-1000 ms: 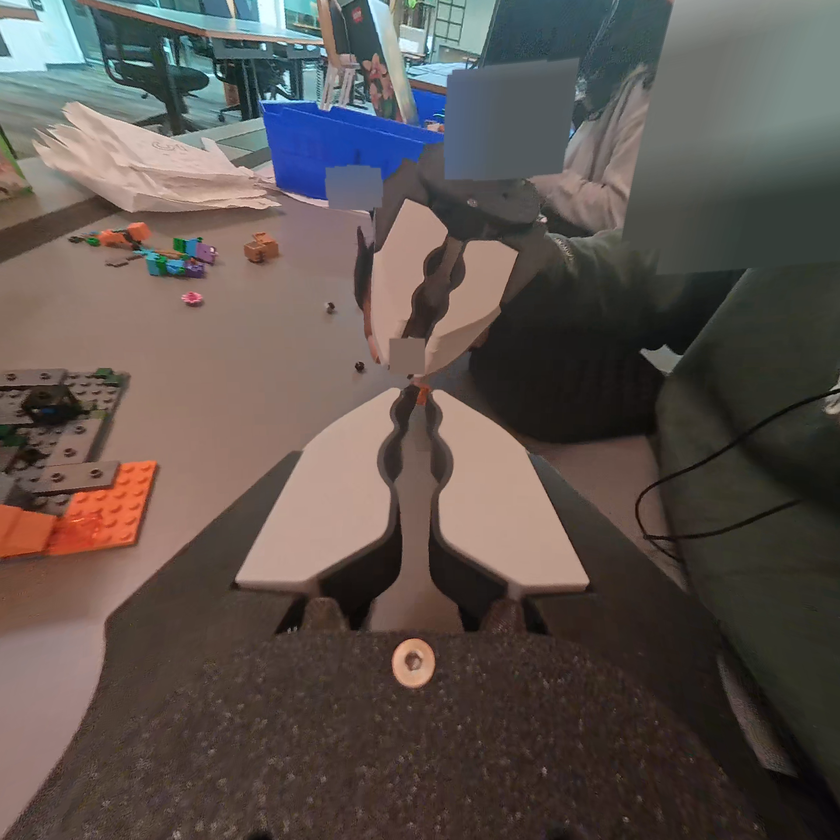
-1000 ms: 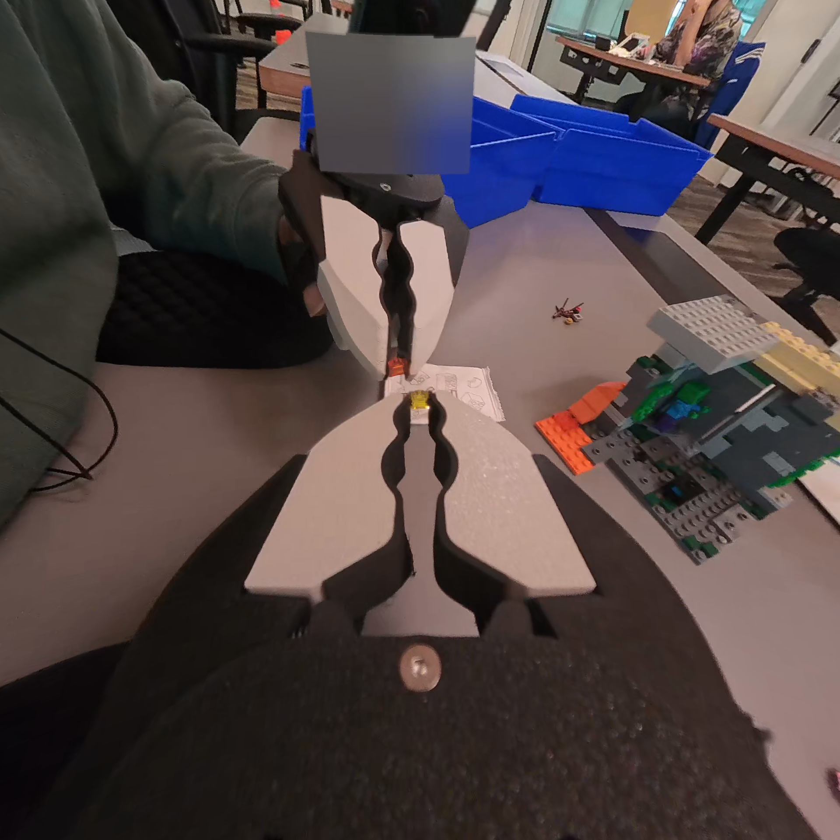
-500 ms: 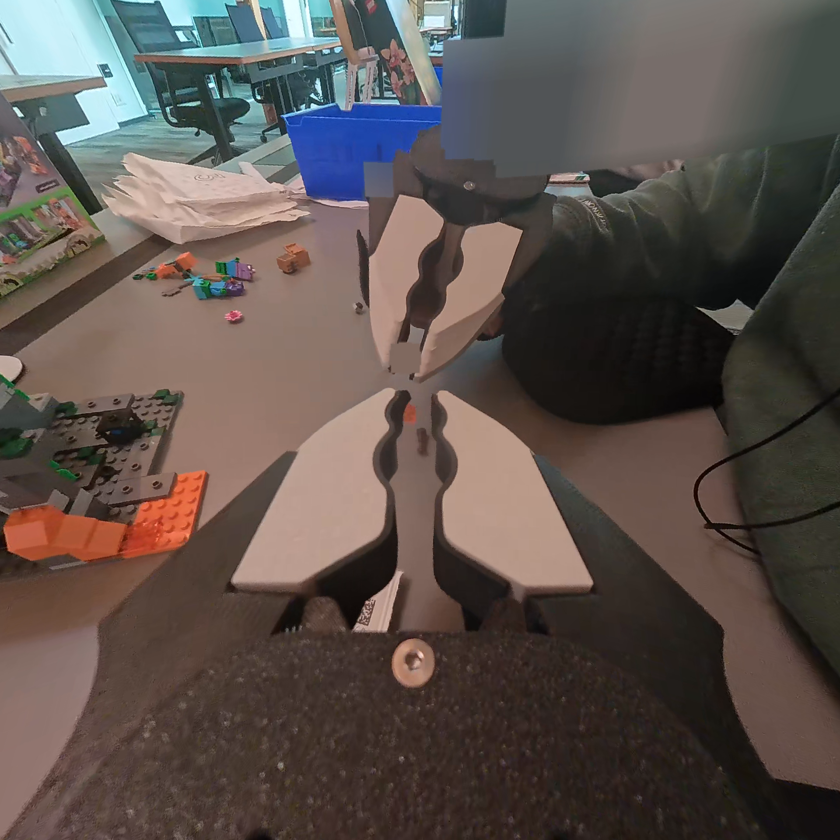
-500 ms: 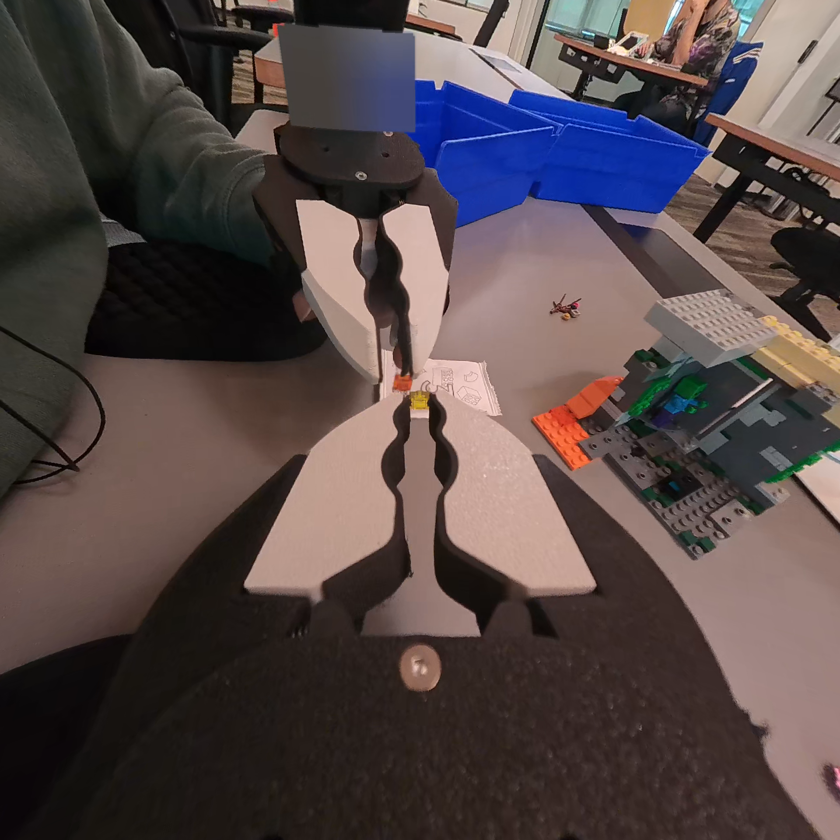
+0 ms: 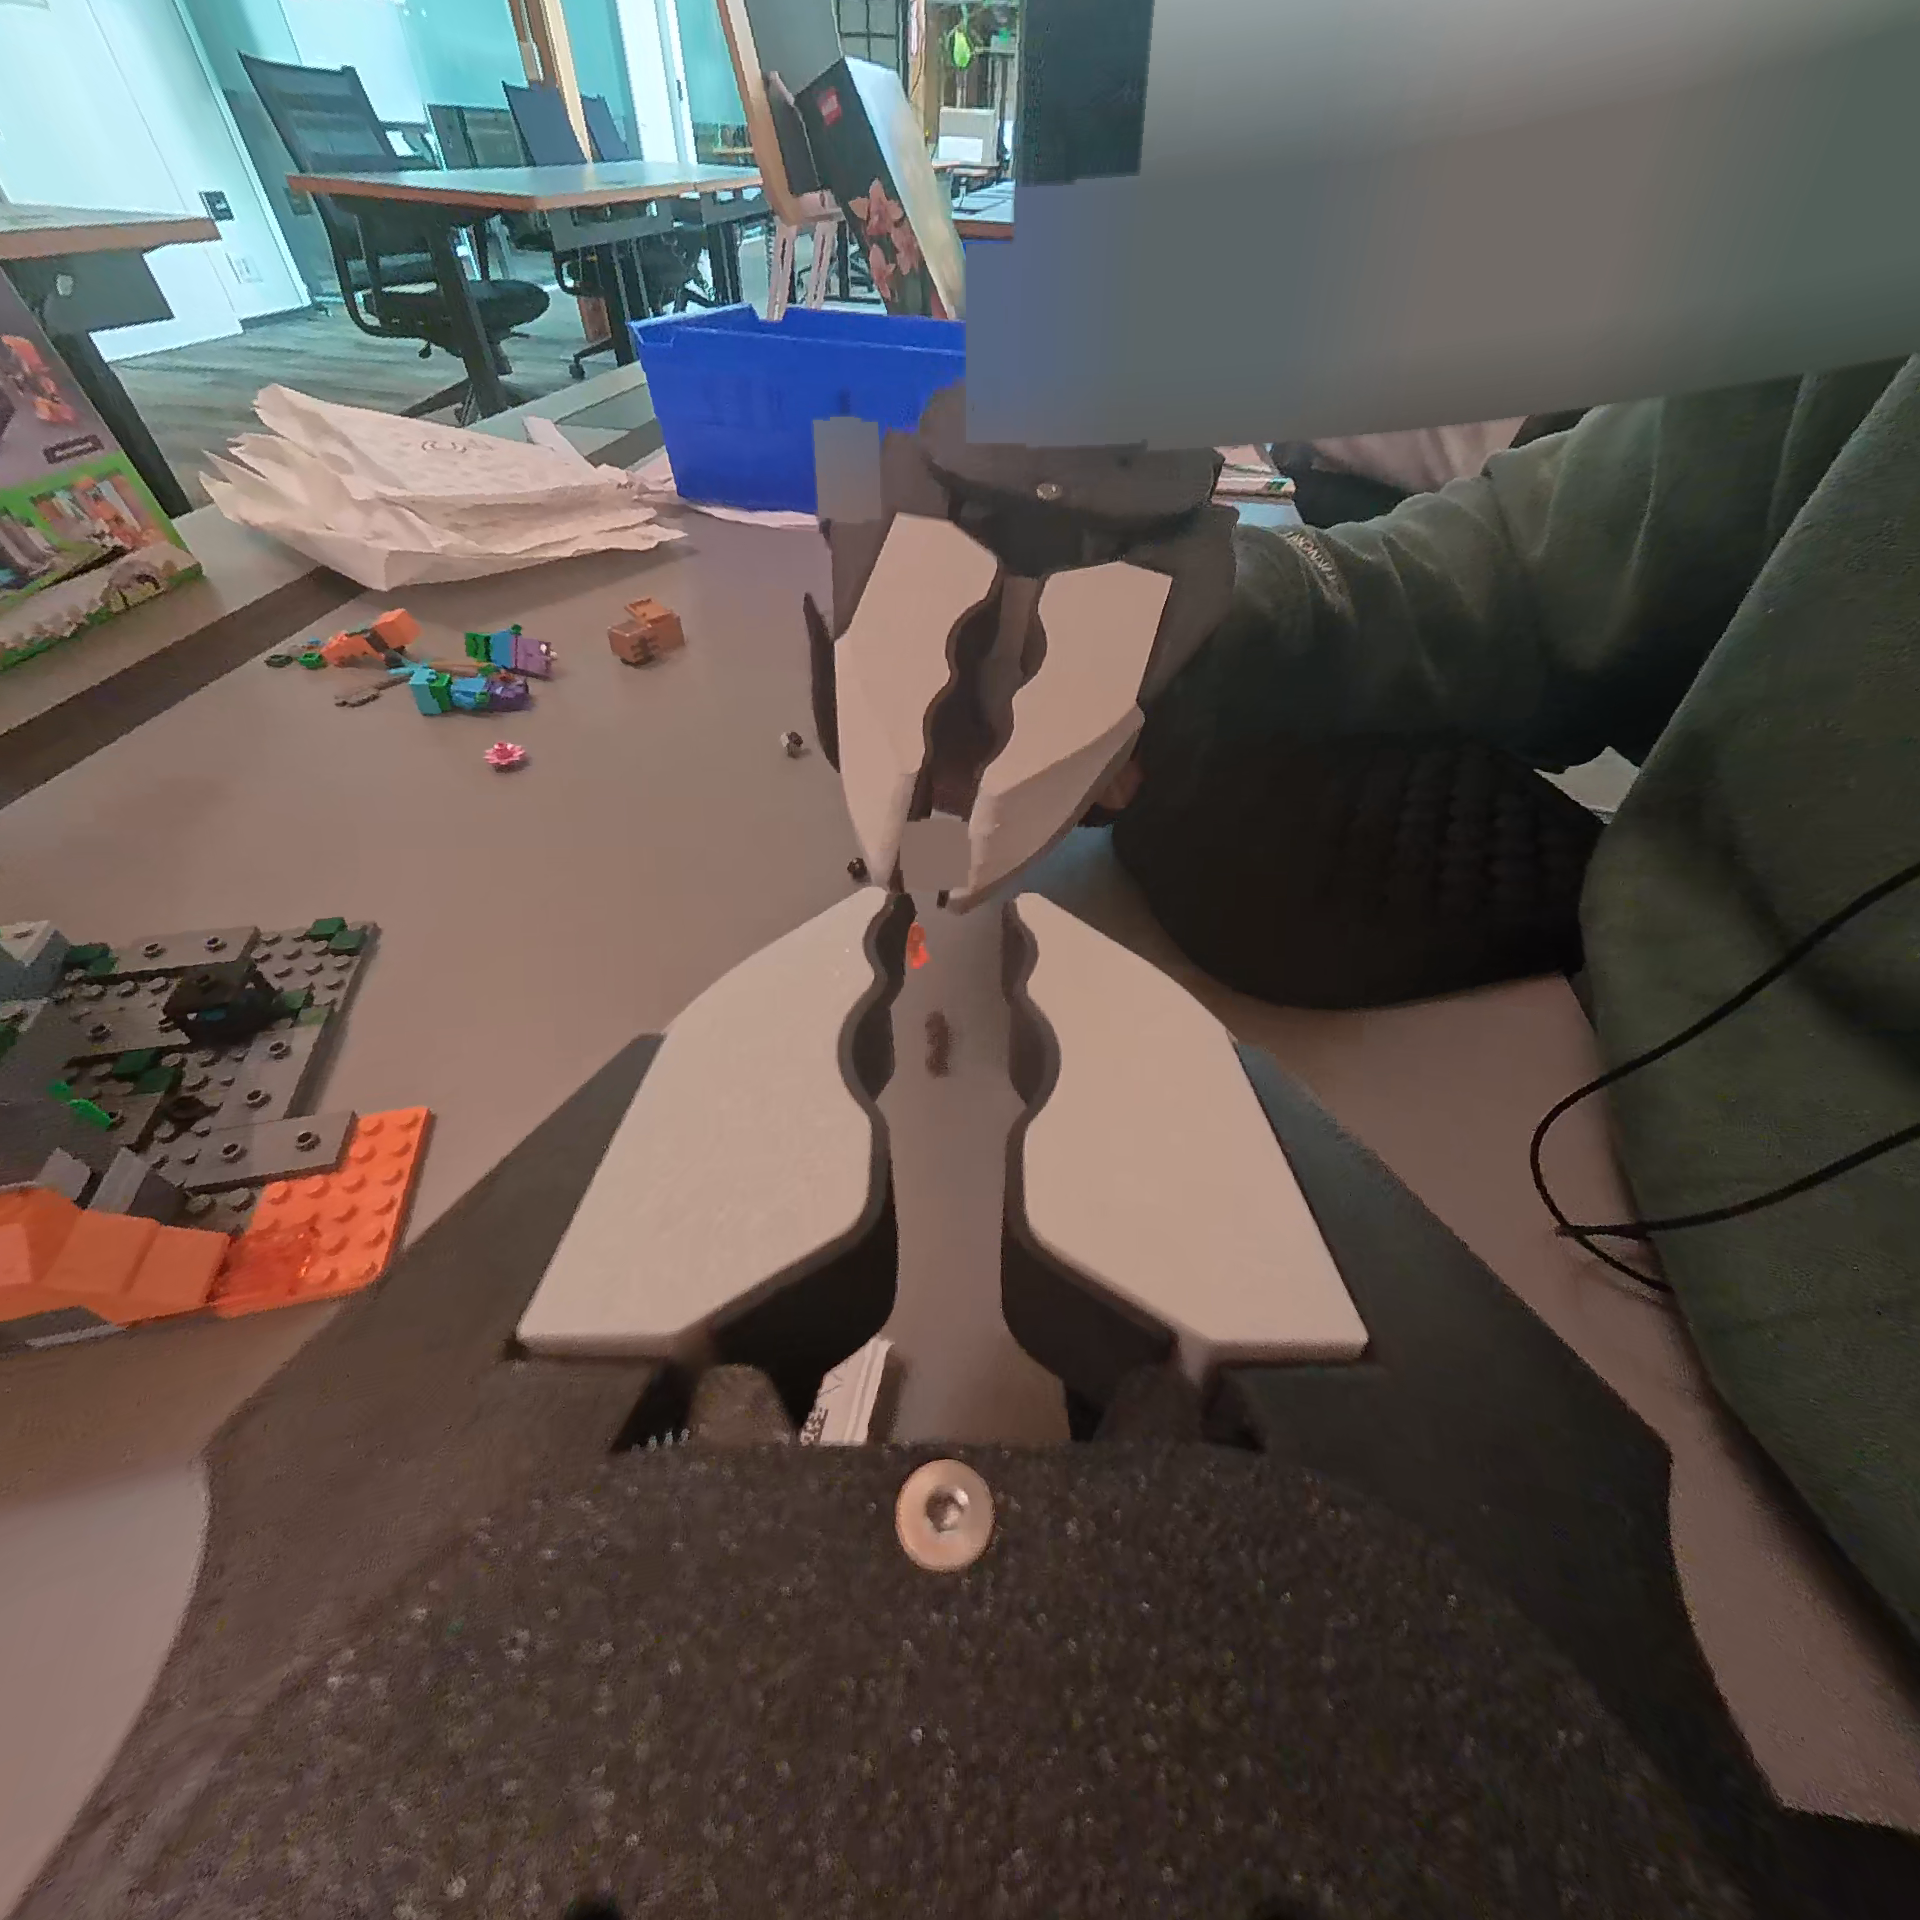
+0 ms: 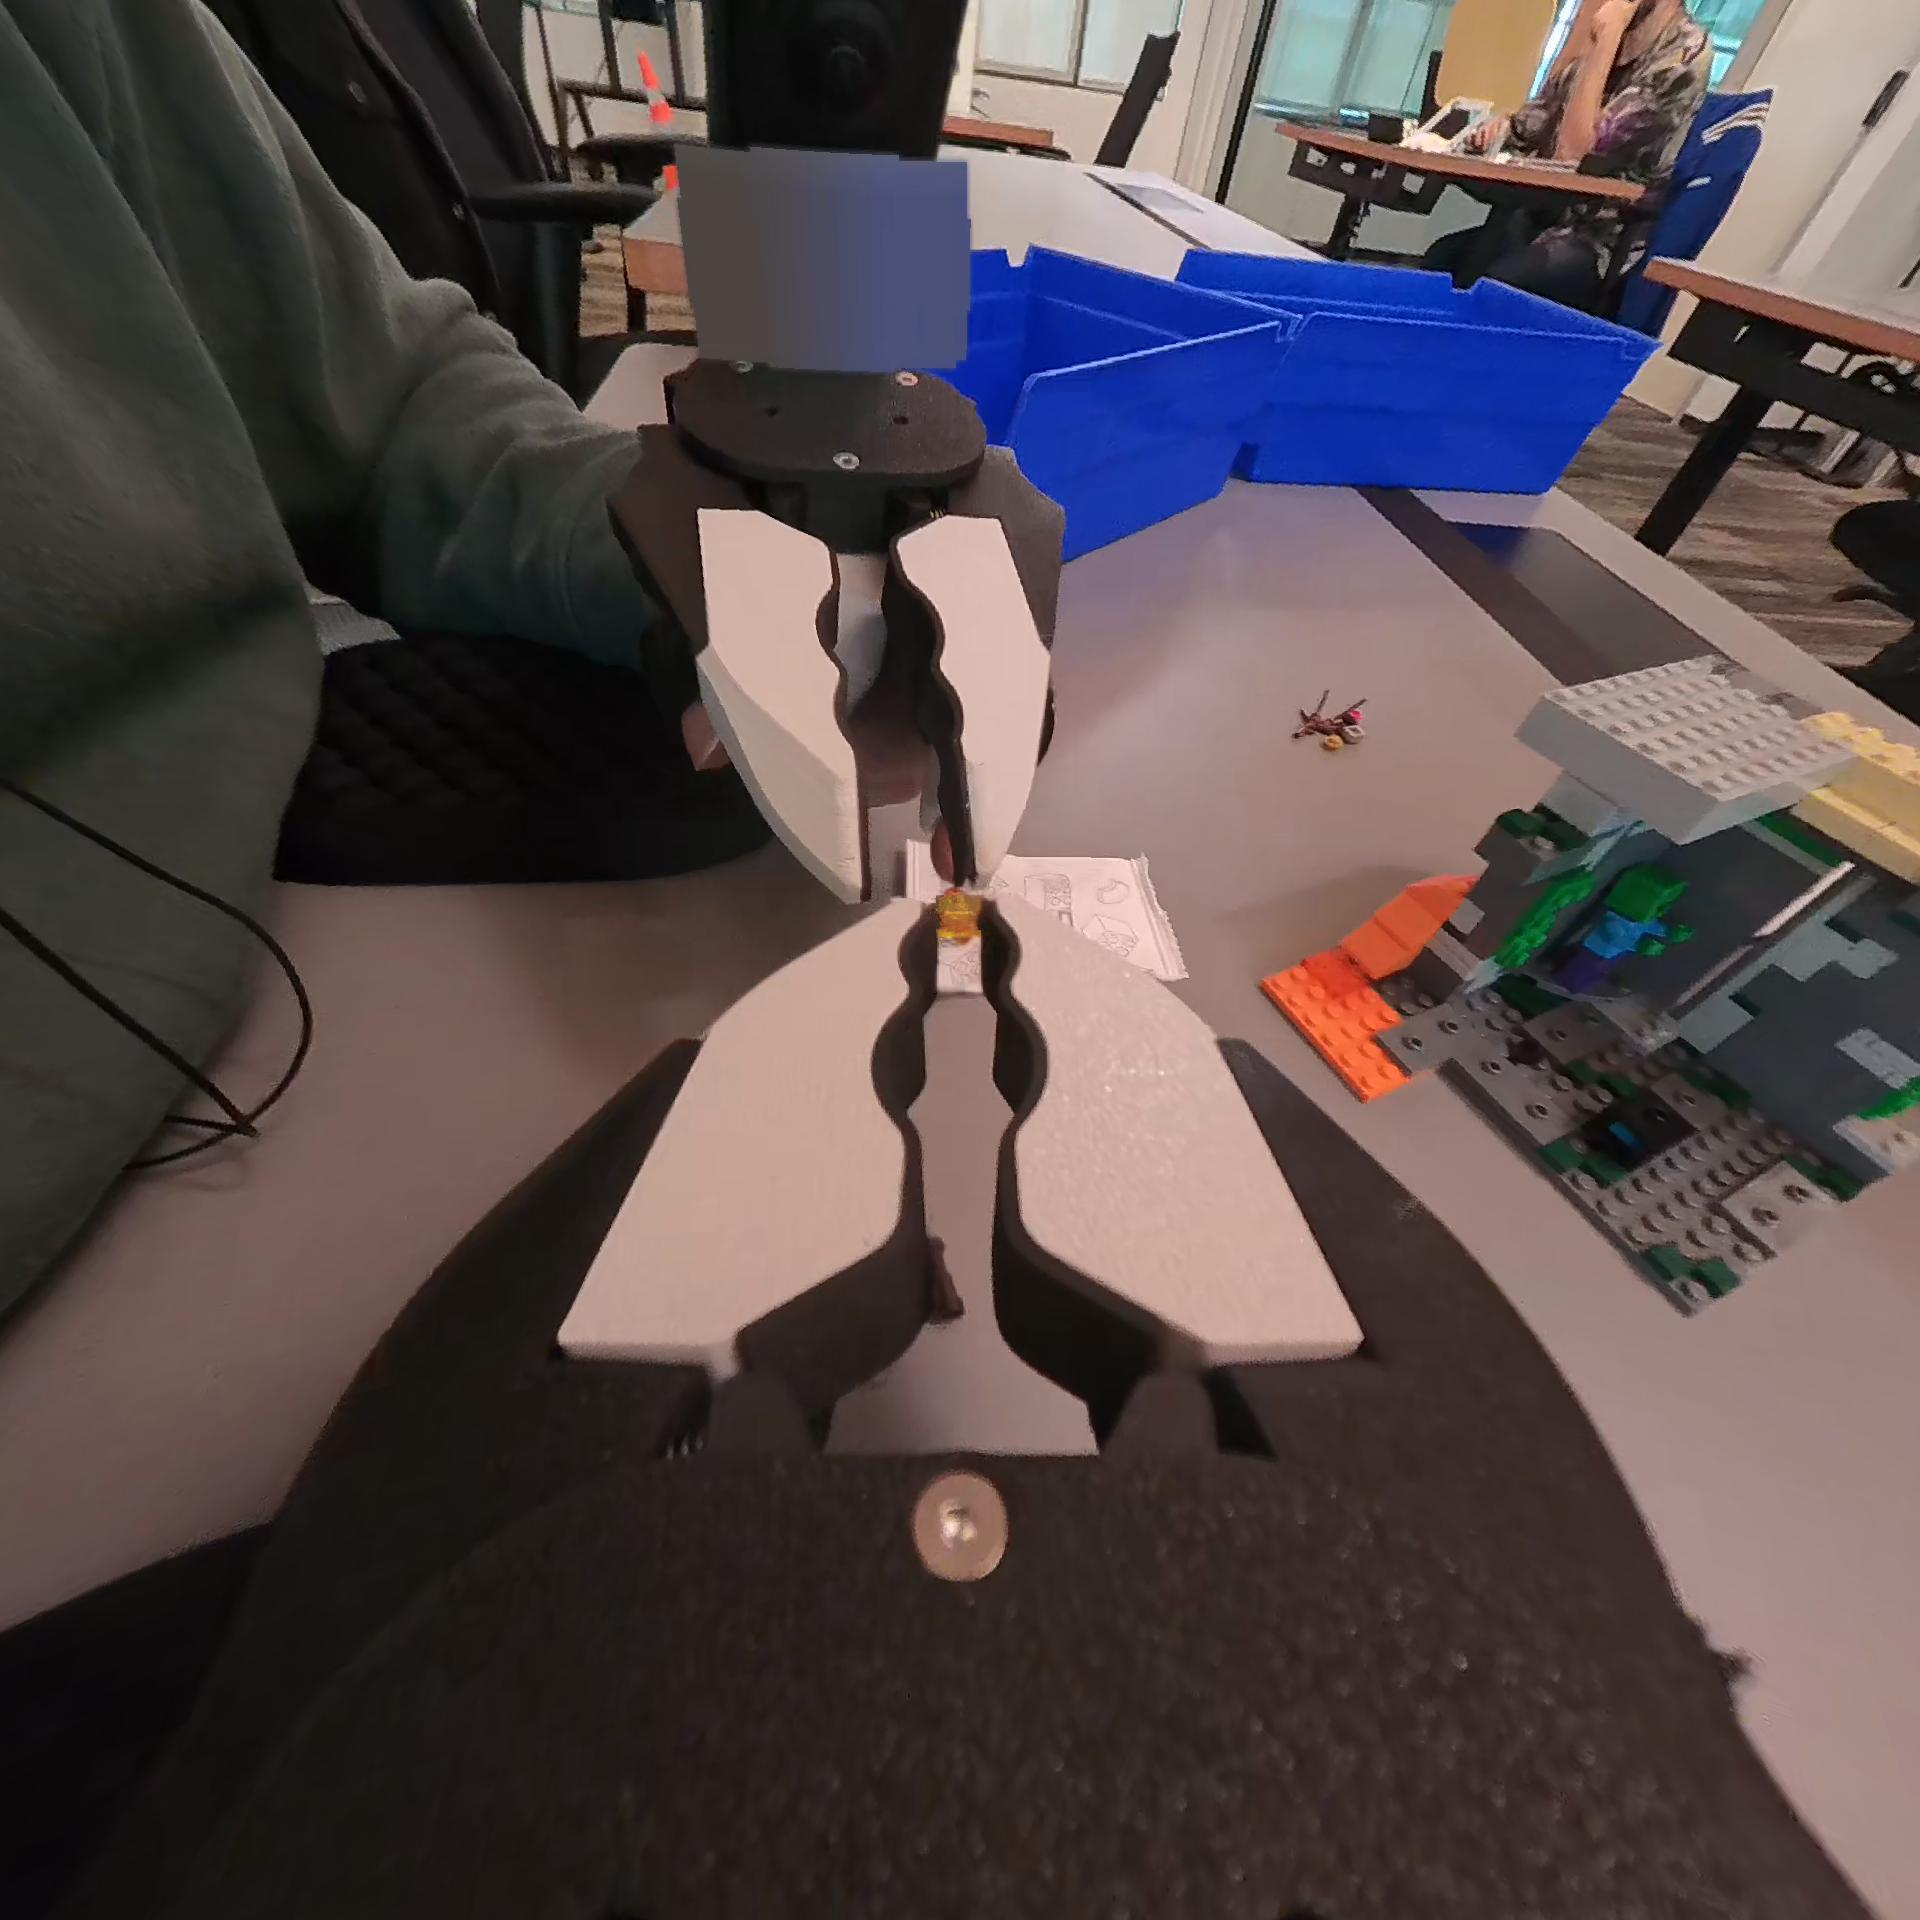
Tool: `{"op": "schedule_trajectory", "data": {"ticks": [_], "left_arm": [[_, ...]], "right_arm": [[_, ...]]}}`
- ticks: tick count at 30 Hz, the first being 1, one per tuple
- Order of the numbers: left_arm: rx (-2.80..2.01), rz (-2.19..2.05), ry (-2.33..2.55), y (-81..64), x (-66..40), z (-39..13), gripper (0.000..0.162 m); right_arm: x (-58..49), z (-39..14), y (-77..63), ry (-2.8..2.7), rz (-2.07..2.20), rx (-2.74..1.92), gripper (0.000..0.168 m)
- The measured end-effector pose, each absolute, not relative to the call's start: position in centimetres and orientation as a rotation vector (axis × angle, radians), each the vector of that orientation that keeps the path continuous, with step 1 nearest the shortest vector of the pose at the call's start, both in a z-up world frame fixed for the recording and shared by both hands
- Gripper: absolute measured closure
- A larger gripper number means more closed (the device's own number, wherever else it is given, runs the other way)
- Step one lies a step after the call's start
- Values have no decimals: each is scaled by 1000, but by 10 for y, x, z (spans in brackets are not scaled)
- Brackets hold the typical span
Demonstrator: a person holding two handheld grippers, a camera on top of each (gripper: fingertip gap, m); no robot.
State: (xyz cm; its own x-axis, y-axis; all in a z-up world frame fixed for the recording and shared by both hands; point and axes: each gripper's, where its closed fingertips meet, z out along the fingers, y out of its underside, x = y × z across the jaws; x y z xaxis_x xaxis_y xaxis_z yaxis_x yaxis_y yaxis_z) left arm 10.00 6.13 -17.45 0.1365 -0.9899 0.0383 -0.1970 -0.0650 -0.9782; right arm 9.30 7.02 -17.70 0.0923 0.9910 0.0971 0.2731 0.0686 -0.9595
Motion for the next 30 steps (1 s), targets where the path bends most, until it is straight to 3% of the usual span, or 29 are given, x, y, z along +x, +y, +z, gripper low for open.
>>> {"op": "schedule_trajectory", "data": {"ticks": [5, 17, 30], "left_arm": [[-1439, -1070, 1209, 61, 100, -171, 144], [-1459, -1069, 1219, 61, 101, -176, 143], [-1527, -755, 1301, 73, 102, -202, 142]], "right_arm": [[86, -197, 59, -1479, 900, -1406, 161], [93, -188, 73, -1376, 912, -1429, 161], [89, -194, 74, -1374, 907, -1460, 161]]}}
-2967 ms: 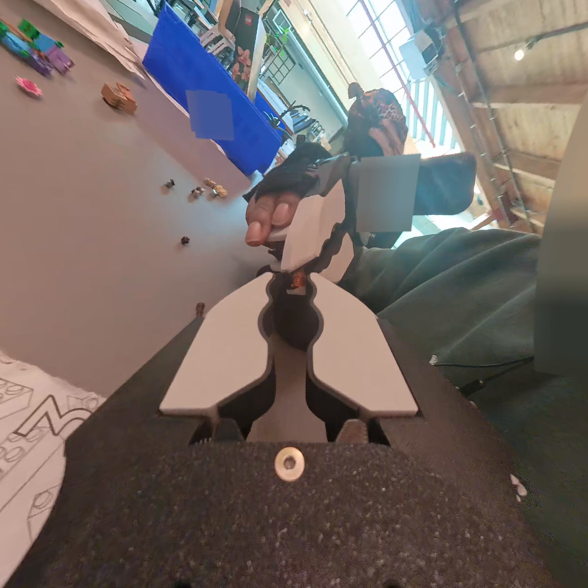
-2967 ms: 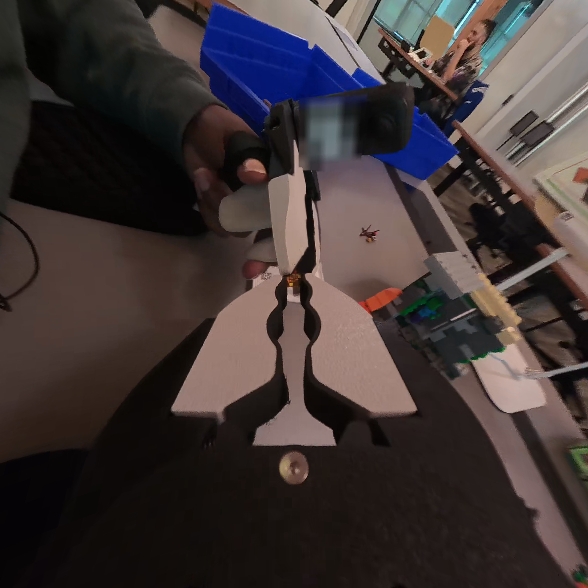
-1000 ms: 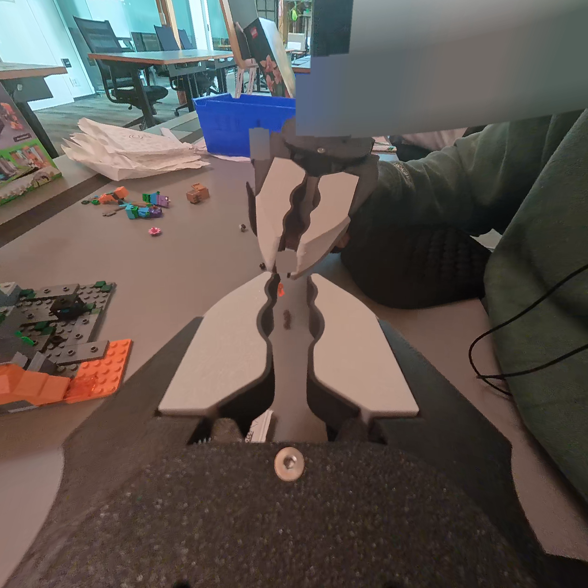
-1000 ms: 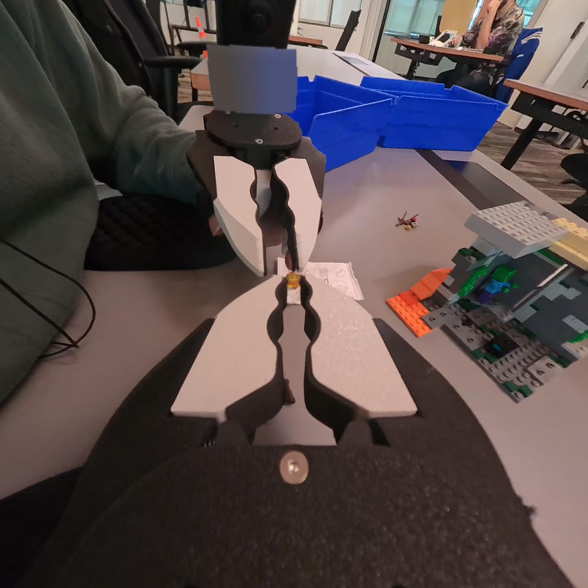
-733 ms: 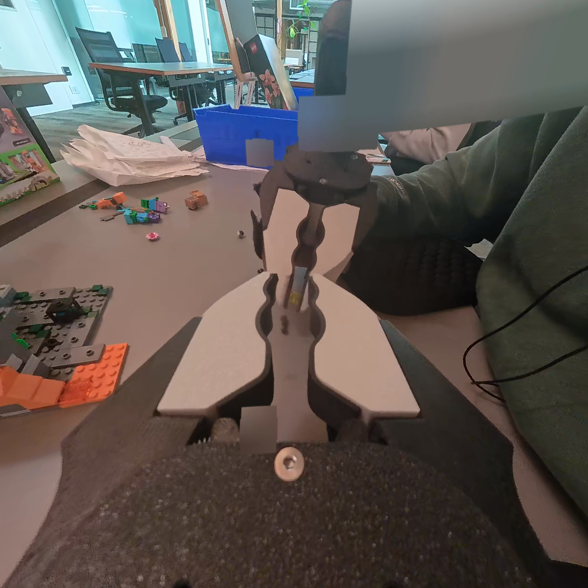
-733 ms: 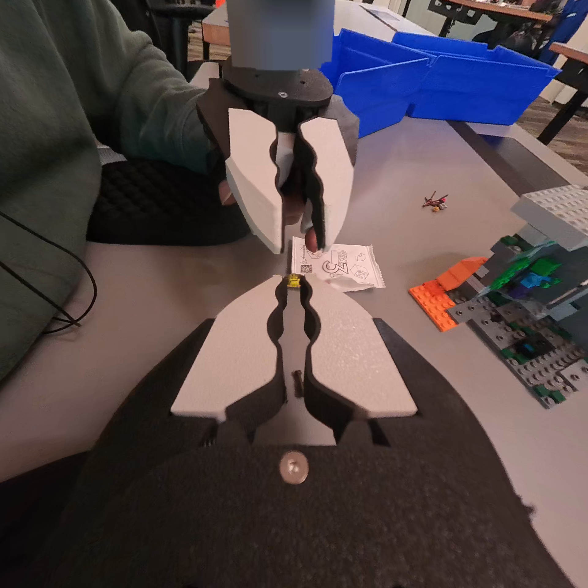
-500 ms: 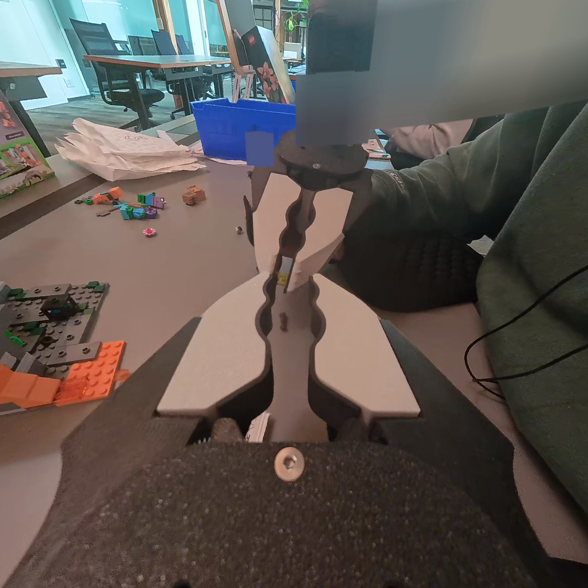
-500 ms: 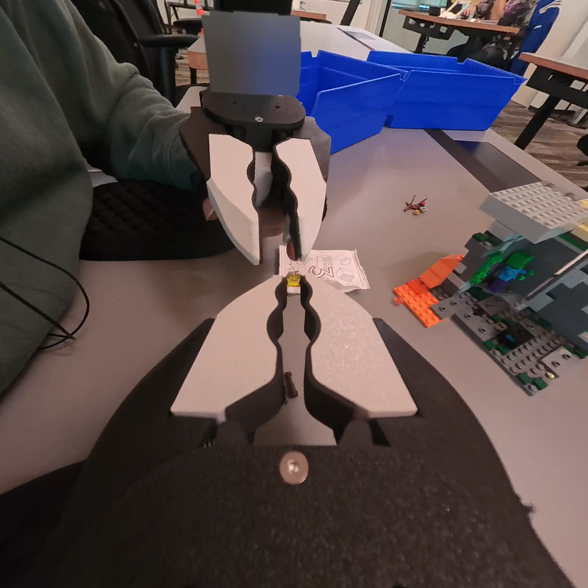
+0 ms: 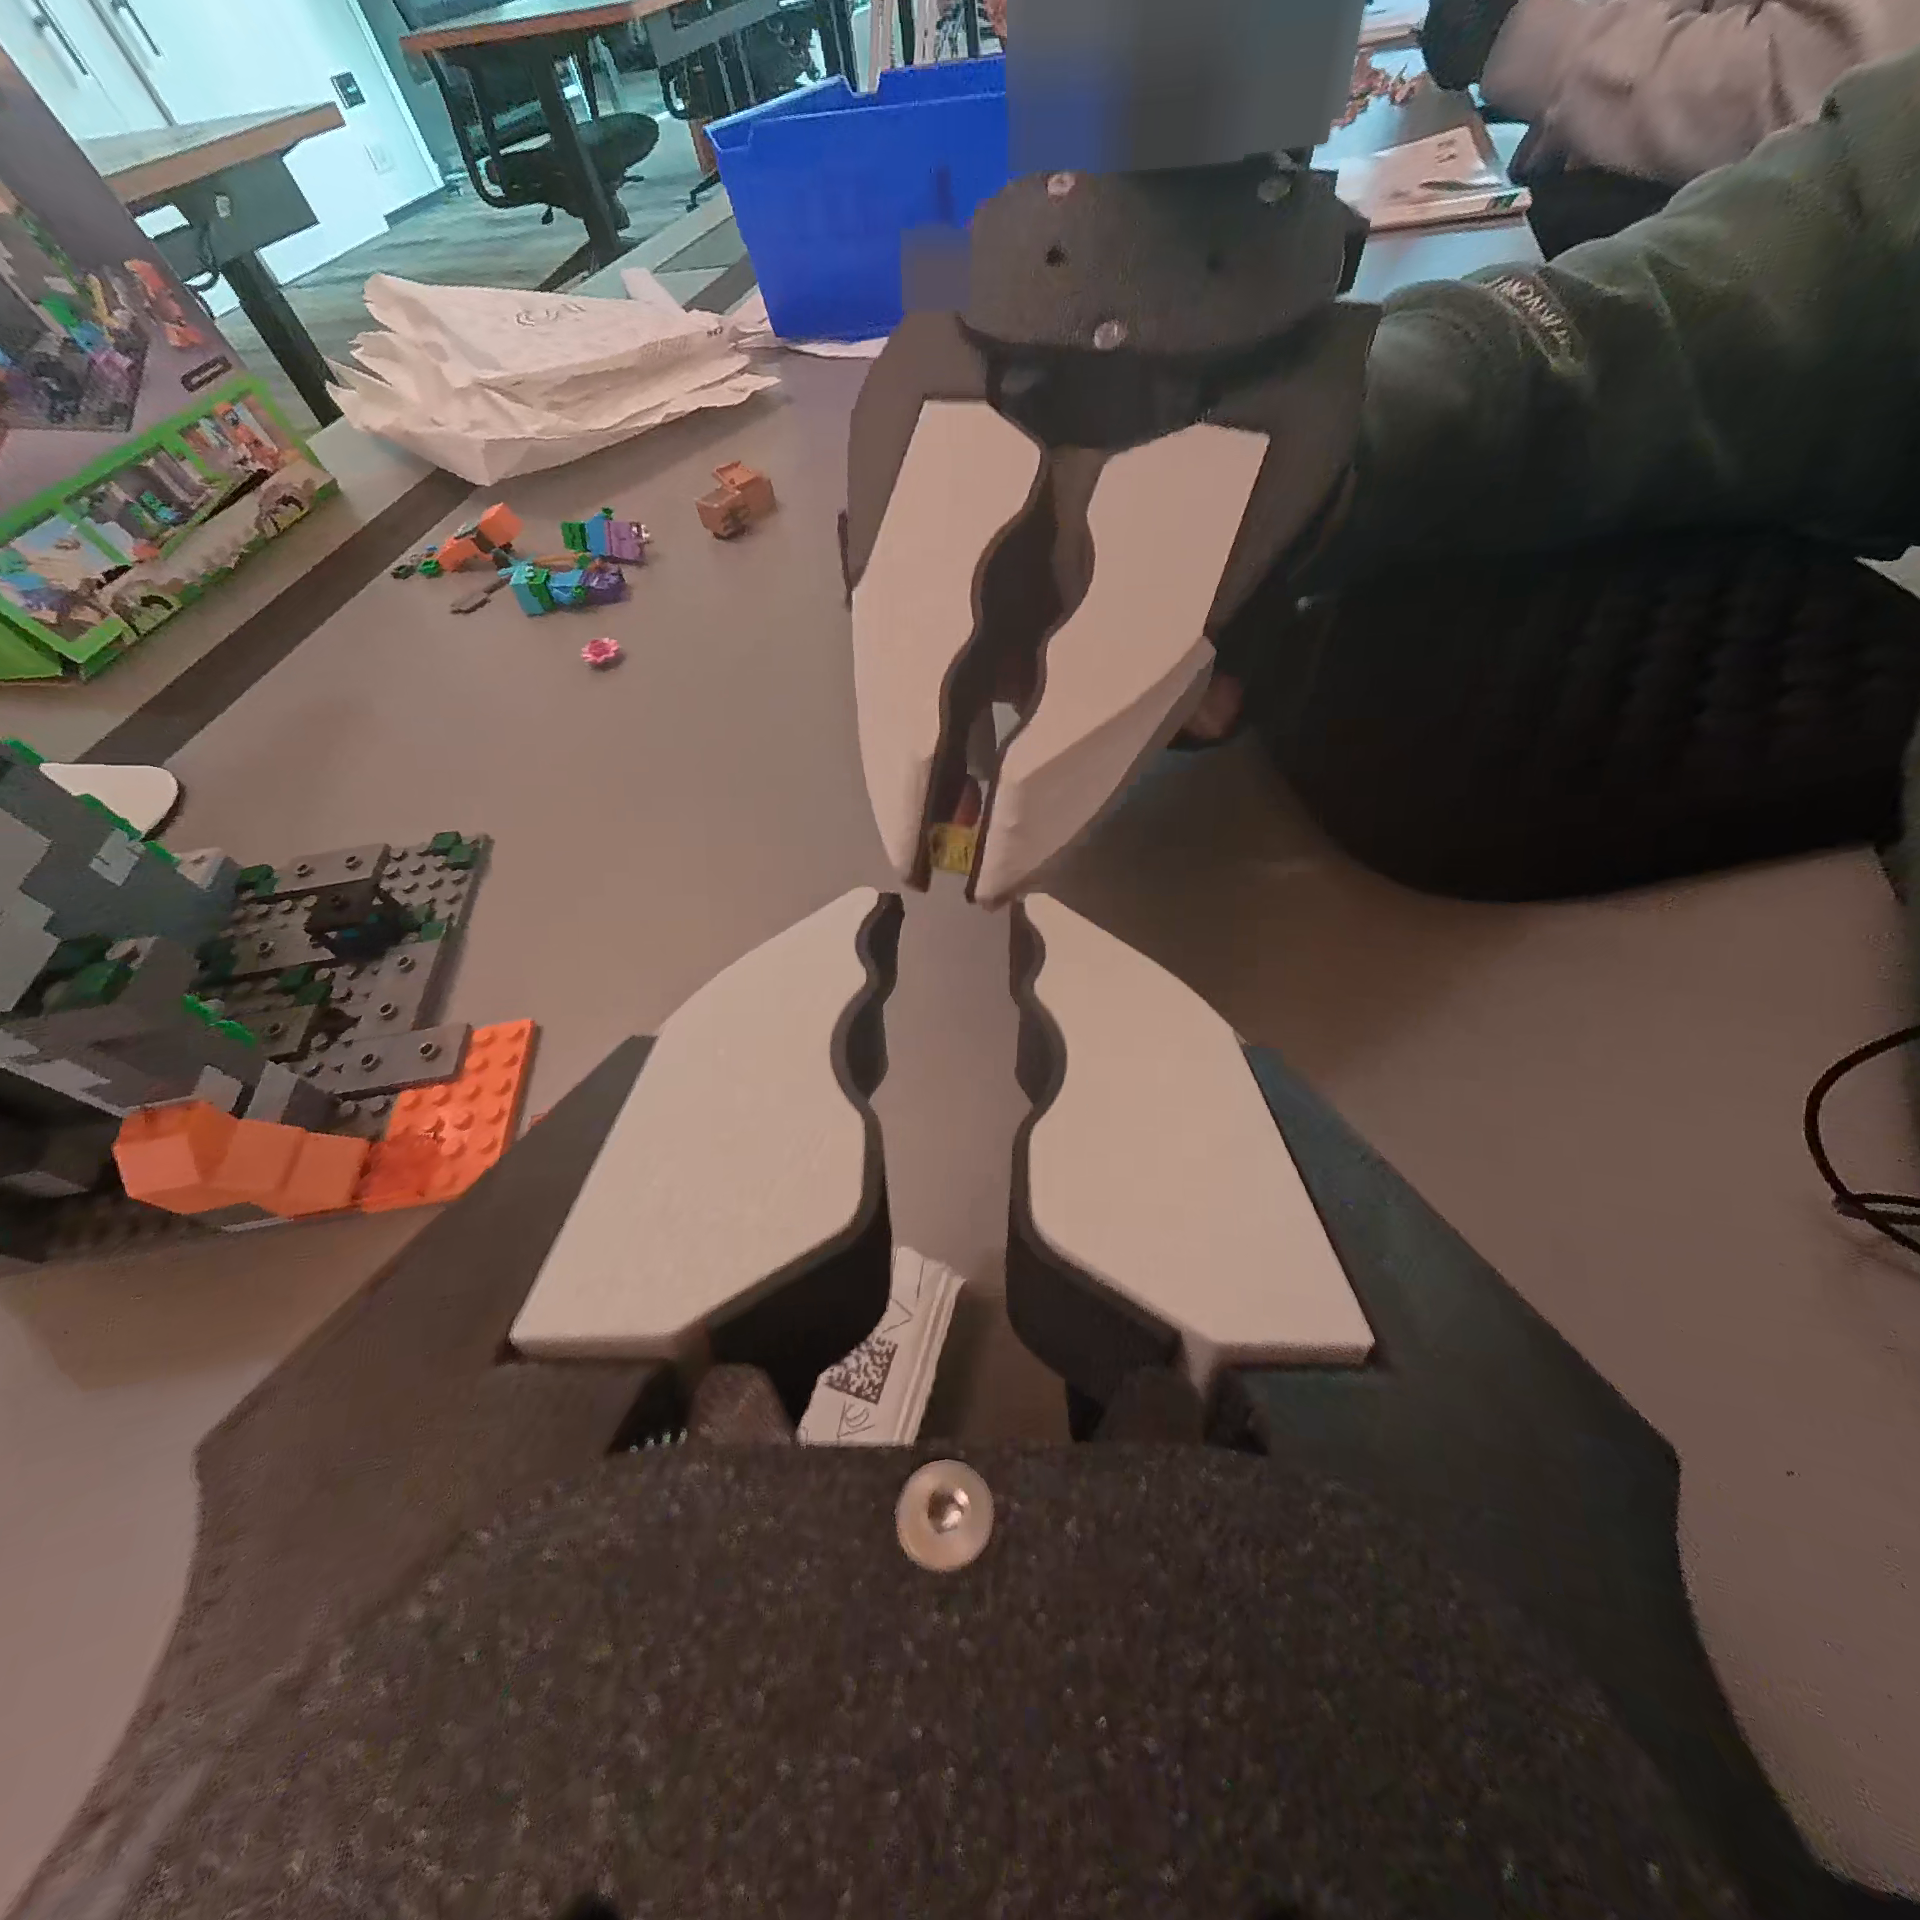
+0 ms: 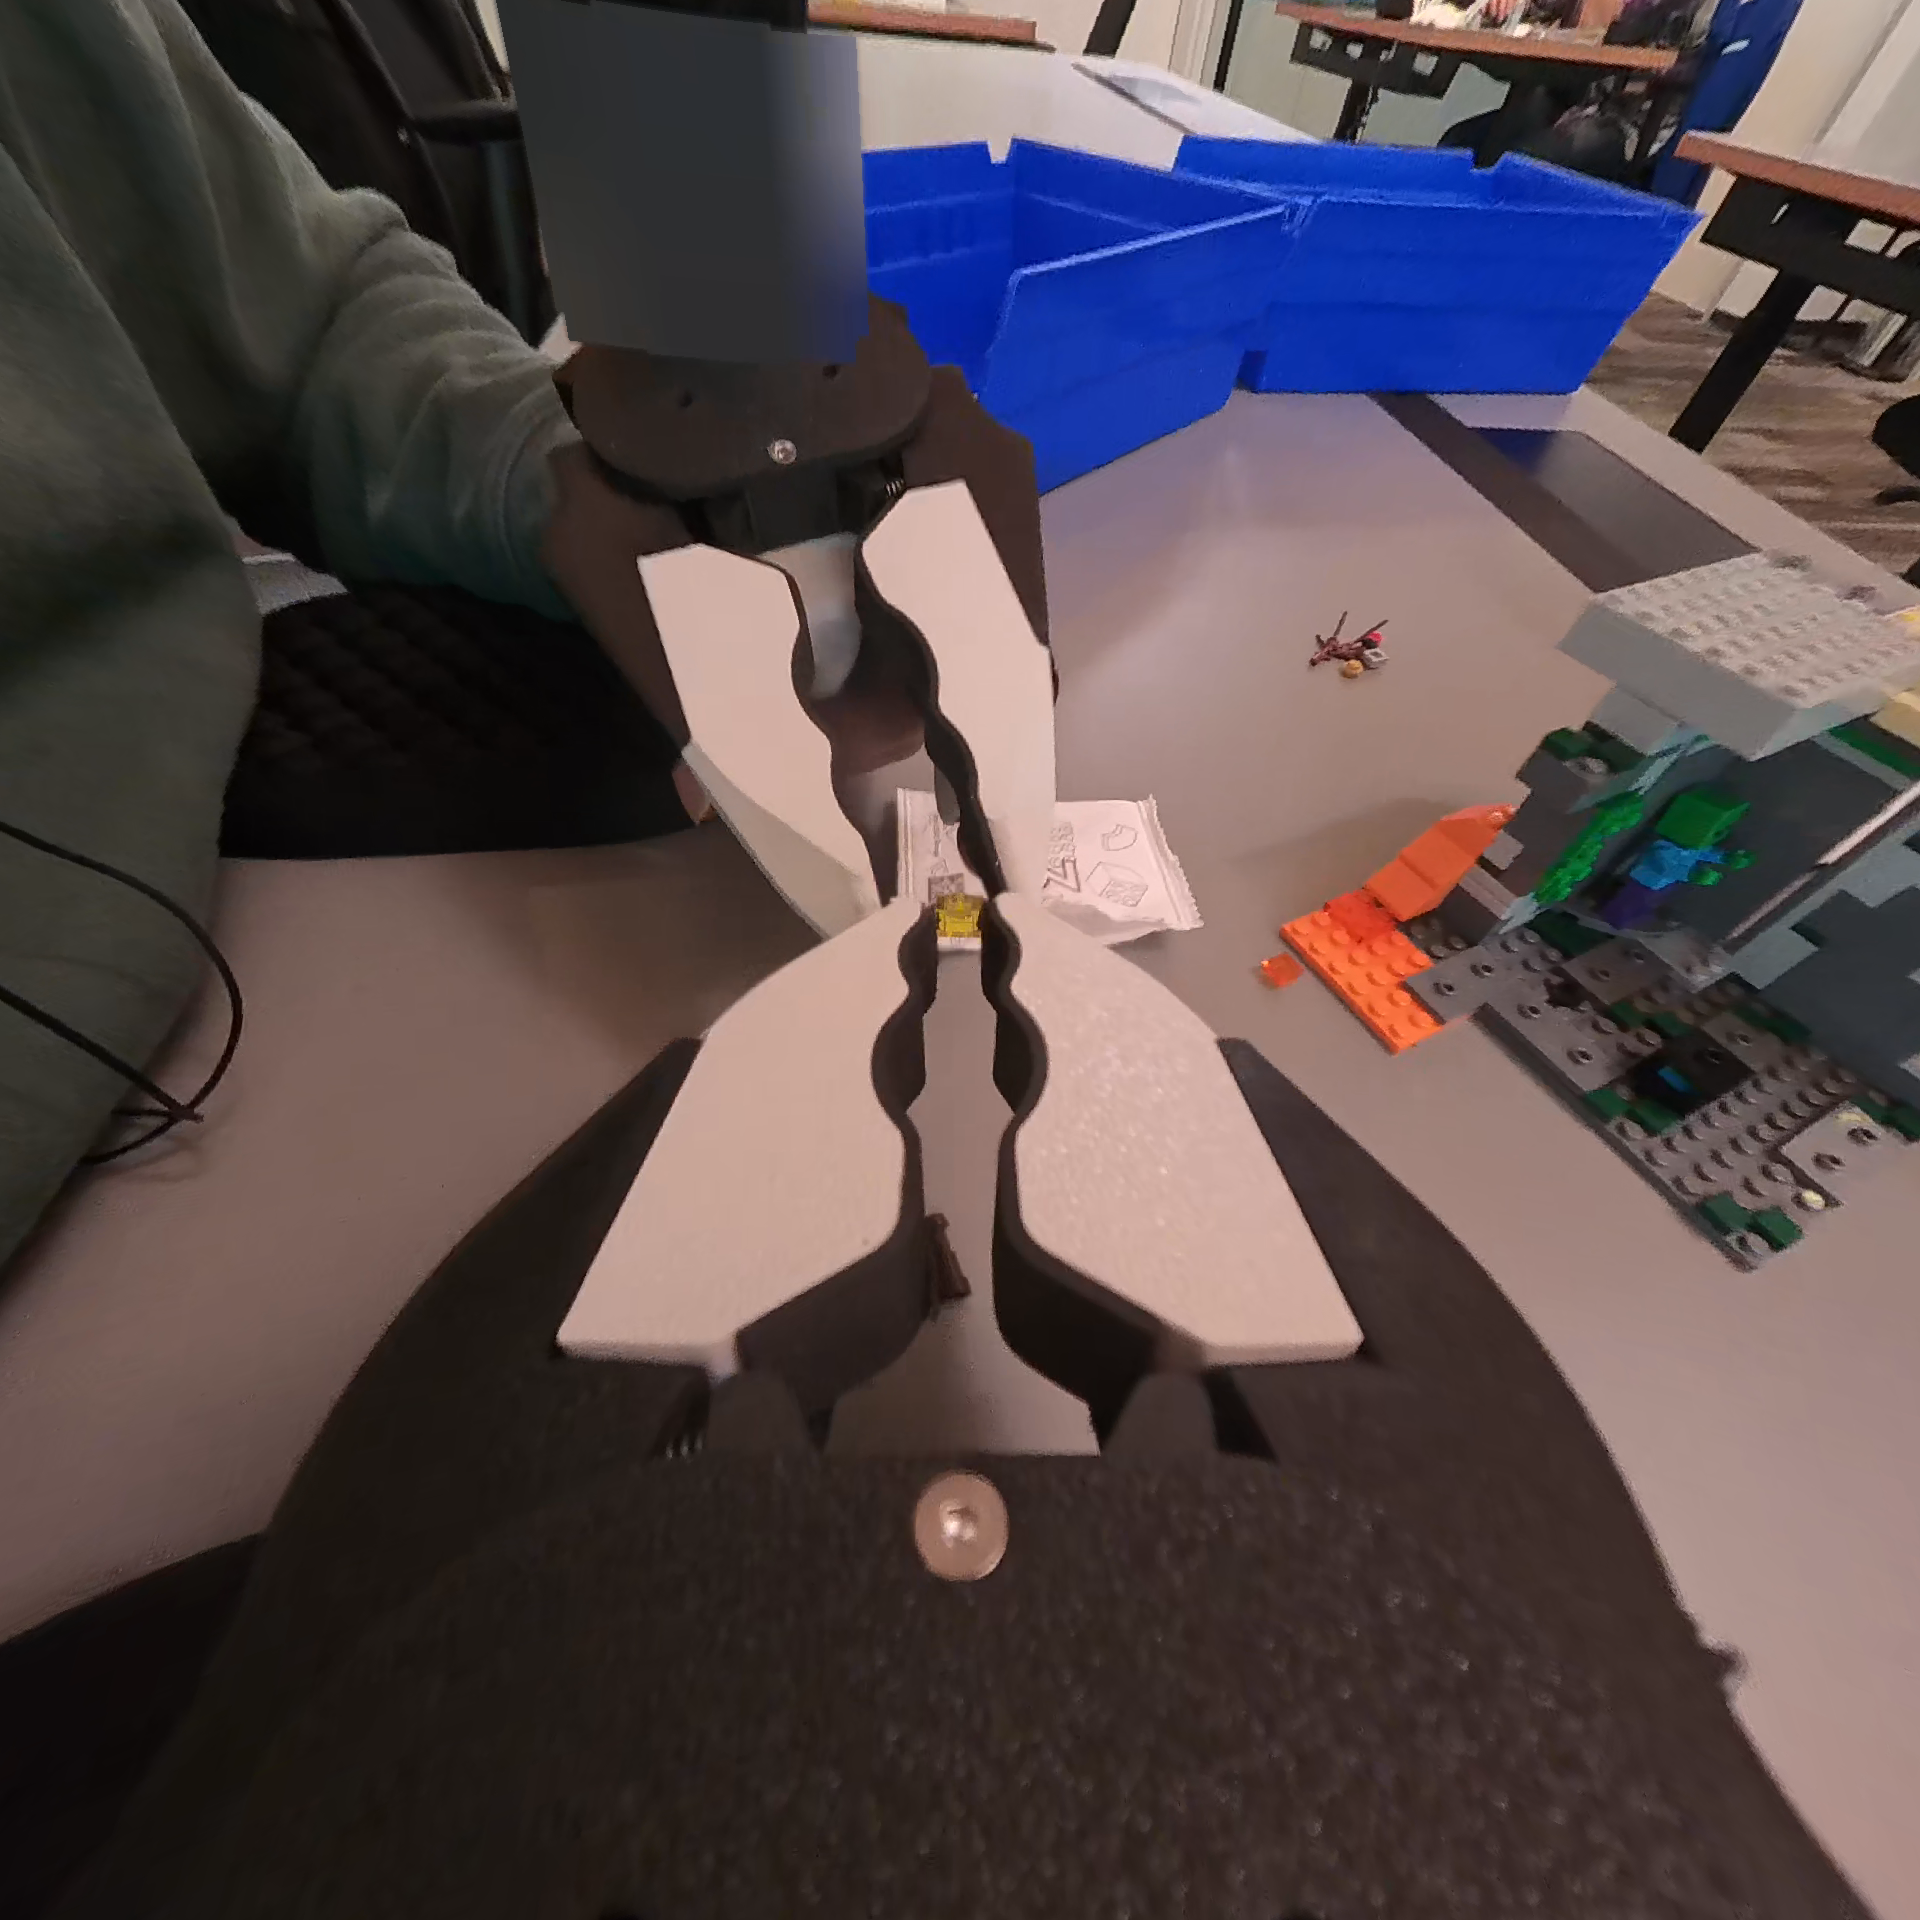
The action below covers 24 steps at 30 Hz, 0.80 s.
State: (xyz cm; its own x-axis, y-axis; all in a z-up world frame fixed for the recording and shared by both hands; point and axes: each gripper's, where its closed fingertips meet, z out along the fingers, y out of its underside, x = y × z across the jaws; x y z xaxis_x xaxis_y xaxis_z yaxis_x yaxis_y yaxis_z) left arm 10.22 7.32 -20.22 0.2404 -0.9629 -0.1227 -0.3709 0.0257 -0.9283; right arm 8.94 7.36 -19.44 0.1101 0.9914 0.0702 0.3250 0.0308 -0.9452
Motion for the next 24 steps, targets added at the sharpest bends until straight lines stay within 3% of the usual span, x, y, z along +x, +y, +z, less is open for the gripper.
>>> {"op": "schedule_trajectory", "data": {"ticks": [16, 18, 19, 24], "left_arm": [[-1598, -795, 1268, 73, 102, -202, 138], [-1619, -772, 1265, 74, 103, -204, 140], [-1623, -763, 1274, 74, 103, -206, 150], [-1635, -610, 1283, 83, 99, -214, 145]], "right_arm": [[88, -196, 78, -1404, 736, -1376, 161], [89, -198, 81, -1398, 721, -1389, 161], [89, -199, 83, -1396, 704, -1395, 161], [89, -204, 84, -1410, 687, -1412, 161]]}}
